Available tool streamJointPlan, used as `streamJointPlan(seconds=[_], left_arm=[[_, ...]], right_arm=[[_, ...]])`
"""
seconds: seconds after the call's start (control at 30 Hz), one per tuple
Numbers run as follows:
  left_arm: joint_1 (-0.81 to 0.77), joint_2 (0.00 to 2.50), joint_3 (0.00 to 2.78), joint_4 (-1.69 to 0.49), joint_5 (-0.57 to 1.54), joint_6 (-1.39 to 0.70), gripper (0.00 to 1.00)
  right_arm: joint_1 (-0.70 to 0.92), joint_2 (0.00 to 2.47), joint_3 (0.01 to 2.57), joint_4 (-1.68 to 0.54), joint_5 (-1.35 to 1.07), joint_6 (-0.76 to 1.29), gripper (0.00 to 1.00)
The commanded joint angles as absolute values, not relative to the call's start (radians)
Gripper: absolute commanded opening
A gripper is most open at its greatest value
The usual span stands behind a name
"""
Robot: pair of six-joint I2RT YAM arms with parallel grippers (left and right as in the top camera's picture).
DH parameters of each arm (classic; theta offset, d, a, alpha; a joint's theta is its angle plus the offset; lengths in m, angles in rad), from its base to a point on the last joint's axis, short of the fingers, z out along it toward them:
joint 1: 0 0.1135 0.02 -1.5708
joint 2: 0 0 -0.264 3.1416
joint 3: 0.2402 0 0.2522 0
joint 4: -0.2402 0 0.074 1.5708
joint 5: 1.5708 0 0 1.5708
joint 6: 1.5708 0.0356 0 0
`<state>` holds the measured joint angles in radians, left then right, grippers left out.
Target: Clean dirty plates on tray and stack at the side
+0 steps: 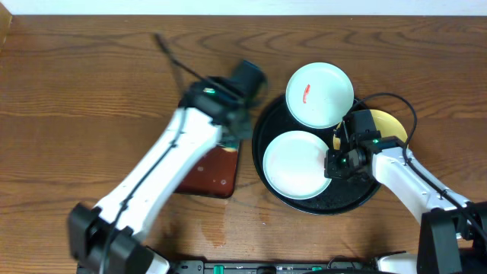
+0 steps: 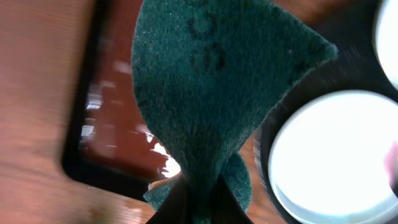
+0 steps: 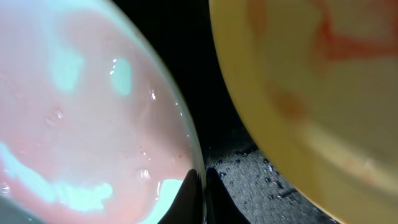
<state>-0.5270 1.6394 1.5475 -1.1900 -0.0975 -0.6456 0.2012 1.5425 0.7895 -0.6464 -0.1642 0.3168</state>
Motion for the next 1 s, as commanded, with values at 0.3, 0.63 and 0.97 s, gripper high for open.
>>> streamJointPlan(seconds=[0.3, 0.63, 0.97], left_arm=[[-0.233, 1.633, 1.22, -0.976, 0.123, -0.479, 0.08], [-0.201, 1.631, 1.181, -0.963, 0.149, -0.411, 0.38], [-0.168, 1.481, 1.204, -1.012, 0.207, -0.396, 0.58]], right_arm=[[0.231, 1.351, 1.035, -0.859, 0.013, 0.218, 0.01], [0.284, 1.314, 1.129, -0.862, 0.03, 0.204, 0.01], [0.352, 1.315, 1.137, -0.756, 0.085, 0.205, 0.01]])
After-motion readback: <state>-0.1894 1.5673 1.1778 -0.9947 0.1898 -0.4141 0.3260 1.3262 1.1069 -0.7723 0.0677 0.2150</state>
